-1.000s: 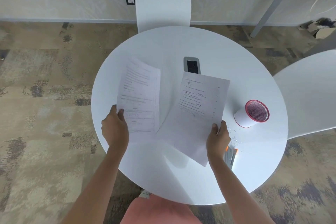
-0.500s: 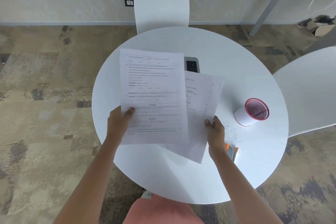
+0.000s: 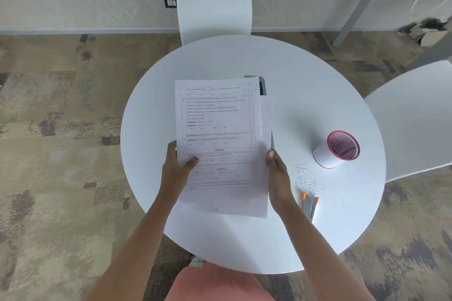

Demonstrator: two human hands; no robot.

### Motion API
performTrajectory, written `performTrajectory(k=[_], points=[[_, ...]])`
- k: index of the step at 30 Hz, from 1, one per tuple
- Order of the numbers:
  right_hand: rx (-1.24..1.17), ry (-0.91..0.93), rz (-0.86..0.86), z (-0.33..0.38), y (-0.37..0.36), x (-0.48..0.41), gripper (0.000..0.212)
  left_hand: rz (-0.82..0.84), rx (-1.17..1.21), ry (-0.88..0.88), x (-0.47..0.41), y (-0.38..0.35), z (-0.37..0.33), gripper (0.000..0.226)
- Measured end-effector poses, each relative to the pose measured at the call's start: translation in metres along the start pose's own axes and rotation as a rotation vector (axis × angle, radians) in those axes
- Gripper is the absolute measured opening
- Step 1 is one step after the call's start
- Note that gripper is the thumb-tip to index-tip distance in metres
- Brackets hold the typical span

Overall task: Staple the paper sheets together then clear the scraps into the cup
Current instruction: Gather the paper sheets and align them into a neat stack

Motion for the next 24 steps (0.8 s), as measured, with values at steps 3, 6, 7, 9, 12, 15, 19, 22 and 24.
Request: performTrajectory(k=[3, 6, 7, 9, 12, 15, 19, 22, 24], points=[[0.196, 0.101, 0.158, 0.007, -0.011, -0.003, 0.027, -0.019, -0.021, -0.075, 0.002, -0.004, -0.01, 0.052], [0.285, 0.242, 0.109, 0.016, -0.013, -0.005, 0.044, -0.077, -0.035, -0.14, 0.002, -0.004, -0.021, 0.036], [0.28, 0.284, 0.096, 0.021, -0.014, -0.003, 0.046, -0.113, -0.029, -0.167, 0.002, -0.002, -0.025, 0.032], [0.259, 0.344, 0.093, 0.028, -0.016, -0.001, 0.052, -0.183, -0.016, -0.222, 0.004, 0.002, -0.035, 0.026], [0.198, 0.36, 0.063, 0.034, -0.016, -0.002, 0.06, -0.204, 0.039, -0.262, 0.005, 0.005, -0.047, 0.024], [0.147, 0.317, 0.045, 0.033, -0.015, -0.002, 0.062, -0.212, 0.111, -0.278, 0.006, 0.007, -0.049, 0.031], [0.154, 0.285, 0.023, 0.026, -0.013, 0.0, 0.054, -0.221, 0.05, -0.309, 0.009, 0.004, -0.047, 0.023], [0.206, 0.311, 0.011, 0.023, -0.015, 0.003, 0.044, -0.275, -0.041, -0.311, 0.014, 0.002, -0.049, 0.011], [0.207, 0.345, -0.006, 0.025, -0.016, 0.005, 0.042, -0.326, -0.092, -0.34, 0.017, 0.003, -0.052, 0.006]])
Point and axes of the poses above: each hand's wrist, its own x-axis away from the middle knuckle, its own y-axis out of the back of the hand, z = x × y, the point moved 6 cm from there along -x, towards the middle knuckle, and after that the axes turned 15 degrees about -x, right-handed, at the moved point
